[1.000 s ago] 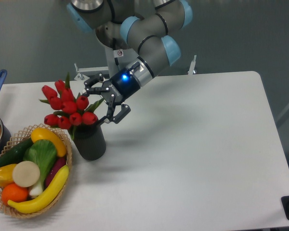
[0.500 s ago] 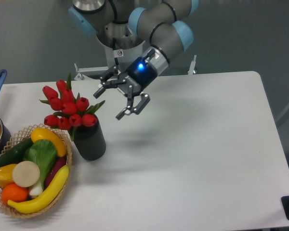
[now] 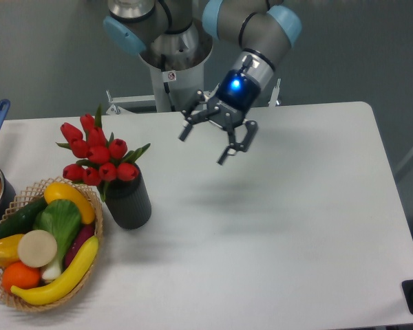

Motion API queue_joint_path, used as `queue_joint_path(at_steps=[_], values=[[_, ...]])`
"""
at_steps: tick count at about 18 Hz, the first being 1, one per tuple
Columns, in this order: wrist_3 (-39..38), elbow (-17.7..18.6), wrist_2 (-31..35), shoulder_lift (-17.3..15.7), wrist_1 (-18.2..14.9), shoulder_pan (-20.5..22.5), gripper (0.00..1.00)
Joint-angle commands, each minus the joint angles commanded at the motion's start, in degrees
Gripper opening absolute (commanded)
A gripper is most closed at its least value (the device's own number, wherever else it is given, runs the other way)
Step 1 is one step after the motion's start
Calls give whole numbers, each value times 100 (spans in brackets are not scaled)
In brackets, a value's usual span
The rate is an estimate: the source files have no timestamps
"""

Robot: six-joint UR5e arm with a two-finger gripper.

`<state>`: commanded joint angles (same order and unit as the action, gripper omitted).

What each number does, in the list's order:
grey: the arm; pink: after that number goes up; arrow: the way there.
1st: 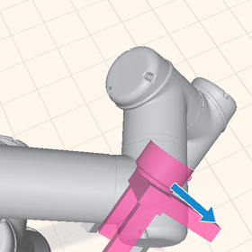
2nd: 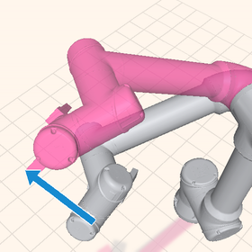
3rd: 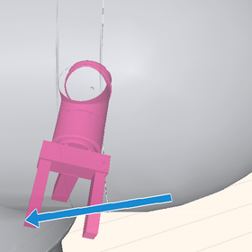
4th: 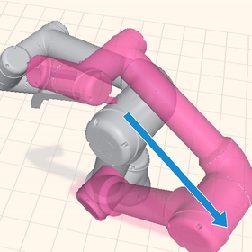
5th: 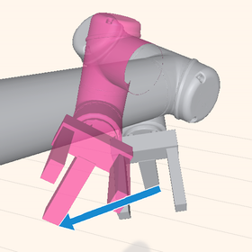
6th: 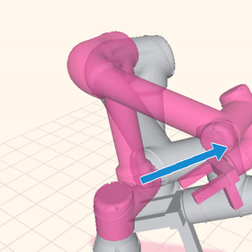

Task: Insert the flowers into the vase

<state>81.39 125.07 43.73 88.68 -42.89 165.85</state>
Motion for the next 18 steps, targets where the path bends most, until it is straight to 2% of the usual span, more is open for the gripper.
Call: queue_joint_path(at_steps=[2,5,7,10,15,18], values=[[35,-88,694,35,0,-35,100],[79,-167,1398,105,0,-27,100],[114,-325,2014,202,-9,26,100],[114,-641,2551,430,-87,-26,100],[132,-1353,3553,729,-781,-220,100],[193,-1889,3914,896,-1448,-255,100]])
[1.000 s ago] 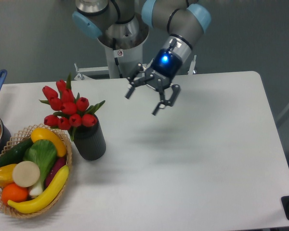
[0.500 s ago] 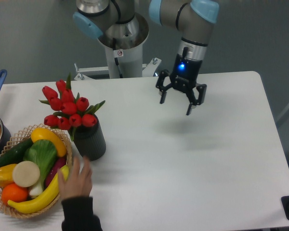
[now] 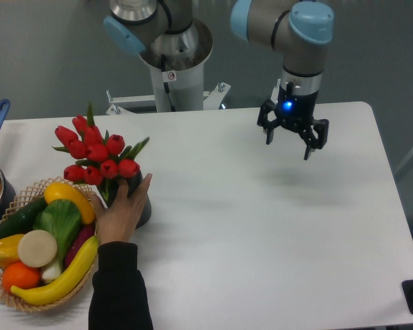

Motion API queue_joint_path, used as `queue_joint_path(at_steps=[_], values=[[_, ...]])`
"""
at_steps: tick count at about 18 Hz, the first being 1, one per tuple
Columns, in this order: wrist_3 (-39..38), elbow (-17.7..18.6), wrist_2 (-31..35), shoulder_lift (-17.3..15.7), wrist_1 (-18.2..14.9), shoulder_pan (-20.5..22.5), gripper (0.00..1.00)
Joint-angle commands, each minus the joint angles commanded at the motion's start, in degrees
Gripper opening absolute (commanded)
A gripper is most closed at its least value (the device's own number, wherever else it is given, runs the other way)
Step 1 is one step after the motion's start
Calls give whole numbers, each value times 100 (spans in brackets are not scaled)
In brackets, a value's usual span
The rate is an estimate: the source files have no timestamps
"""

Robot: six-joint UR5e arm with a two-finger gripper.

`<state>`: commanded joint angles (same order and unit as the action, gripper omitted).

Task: Insert the flowers into the vase

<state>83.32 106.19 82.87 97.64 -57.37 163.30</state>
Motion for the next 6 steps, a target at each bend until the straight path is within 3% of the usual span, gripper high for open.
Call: queue_joint_path(at_steps=[4,6], values=[[308,-659,273,290,-712,-35,100],[308,-687,273,317,-696,-44,100]])
